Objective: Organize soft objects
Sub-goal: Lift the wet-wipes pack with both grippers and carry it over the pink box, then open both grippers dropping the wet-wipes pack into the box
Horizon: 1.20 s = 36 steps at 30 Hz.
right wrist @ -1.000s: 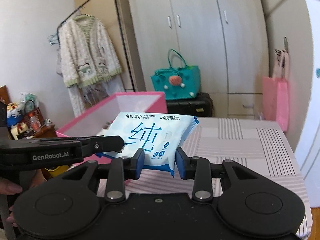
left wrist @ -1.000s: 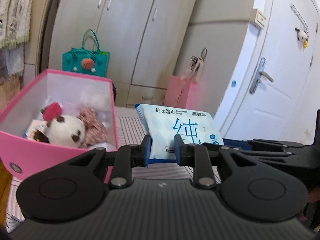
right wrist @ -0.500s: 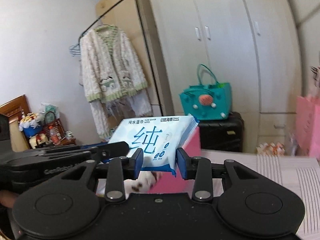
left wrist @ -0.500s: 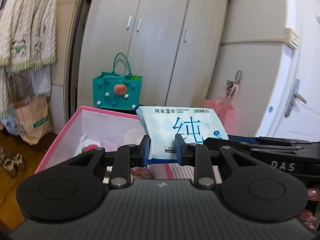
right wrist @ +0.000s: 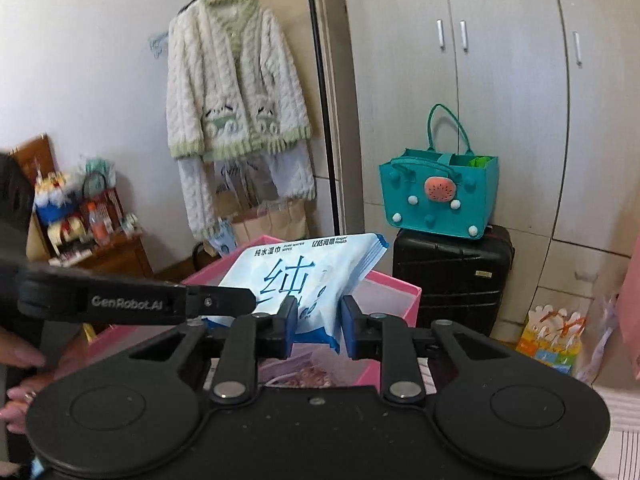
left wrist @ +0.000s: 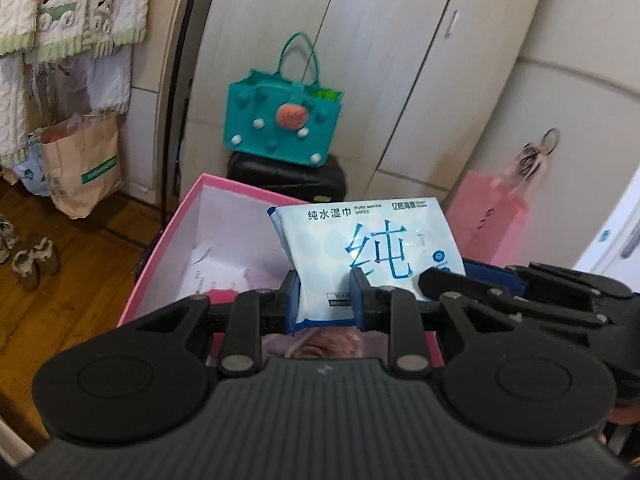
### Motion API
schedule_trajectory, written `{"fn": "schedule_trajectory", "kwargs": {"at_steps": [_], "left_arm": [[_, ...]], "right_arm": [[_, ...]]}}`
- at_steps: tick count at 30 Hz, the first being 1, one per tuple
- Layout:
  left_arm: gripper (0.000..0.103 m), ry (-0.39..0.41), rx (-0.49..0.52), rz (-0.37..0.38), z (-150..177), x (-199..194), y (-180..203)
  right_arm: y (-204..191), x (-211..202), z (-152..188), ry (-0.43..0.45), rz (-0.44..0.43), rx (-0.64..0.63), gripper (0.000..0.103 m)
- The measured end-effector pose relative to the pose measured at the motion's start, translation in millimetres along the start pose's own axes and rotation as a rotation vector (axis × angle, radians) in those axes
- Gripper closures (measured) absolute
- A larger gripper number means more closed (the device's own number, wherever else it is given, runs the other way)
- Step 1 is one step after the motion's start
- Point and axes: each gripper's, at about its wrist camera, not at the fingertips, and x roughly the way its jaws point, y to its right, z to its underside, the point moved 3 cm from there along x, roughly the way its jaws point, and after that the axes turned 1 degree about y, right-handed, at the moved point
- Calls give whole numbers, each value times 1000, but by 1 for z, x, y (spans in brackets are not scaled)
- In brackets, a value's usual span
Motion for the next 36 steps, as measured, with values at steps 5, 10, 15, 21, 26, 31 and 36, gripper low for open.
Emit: {"fn": "schedule_trajectory", "kwargs": {"at_steps": [5, 10, 15, 21, 26, 31, 36], "left_arm": [[79, -38, 41, -43, -1, 25, -5], [78, -46, 62, -63, 4, 27, -7], [77, -45, 128, -144, 2, 30, 1], [63, 4, 209, -203, 5, 5, 14], [58, 19, 226, -202, 9, -17, 25], [53, 30, 226, -175, 16, -44, 34], [47, 48, 248, -162, 23, -70, 52]], "right_arm": [[9, 24, 2, -45, -6, 36, 70], [14, 29, 7, -80, -49, 45, 69], [8, 30, 9, -96, -45, 10, 68], [-2, 11, 14, -61, -11, -43, 69], [-2, -16, 17, -38, -6, -37, 68], [-2, -51, 21, -13, -20, 2, 68], [-9, -85, 23, 34, -17, -8, 68]]}}
